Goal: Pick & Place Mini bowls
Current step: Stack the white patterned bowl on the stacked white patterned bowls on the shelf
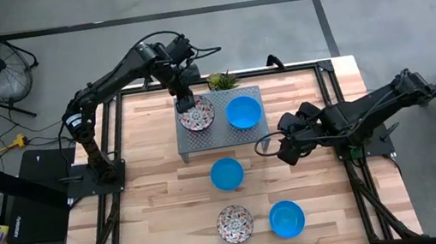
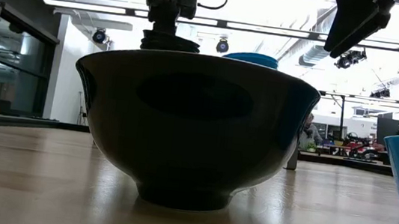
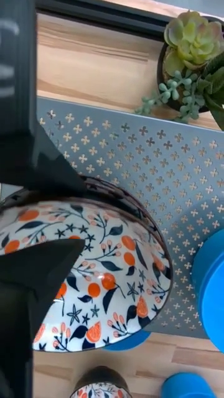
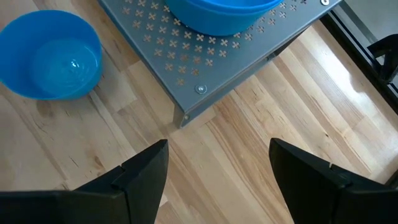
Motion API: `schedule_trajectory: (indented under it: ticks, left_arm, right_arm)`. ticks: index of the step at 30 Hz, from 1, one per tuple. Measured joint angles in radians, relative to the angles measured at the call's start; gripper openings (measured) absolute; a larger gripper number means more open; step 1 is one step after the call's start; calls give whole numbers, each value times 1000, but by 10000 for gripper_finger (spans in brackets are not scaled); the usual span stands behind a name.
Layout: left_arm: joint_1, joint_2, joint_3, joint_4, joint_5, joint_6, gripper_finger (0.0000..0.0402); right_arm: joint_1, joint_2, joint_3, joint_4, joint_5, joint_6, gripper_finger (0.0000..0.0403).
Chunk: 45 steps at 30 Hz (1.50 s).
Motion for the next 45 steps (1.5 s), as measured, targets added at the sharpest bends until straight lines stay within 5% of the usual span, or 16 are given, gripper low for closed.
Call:
schedule_trajectory:
  ticks: [7, 25, 37, 45]
  left_arm:
    - [0, 0, 0, 20, 2, 0, 186]
    - [1, -3, 6, 5, 21, -17, 188]
    - [0, -3, 209, -57, 4, 18, 188]
    - [-16, -8, 271, -37, 235, 187, 165]
  right_arm:
    - [0, 0, 0, 0, 0, 0, 266]
    - [-24, 0, 0, 7, -26, 1, 266]
    - [-24, 0, 0, 6, -39, 1, 266]
    - [-24, 0, 0, 6, -47, 3, 266]
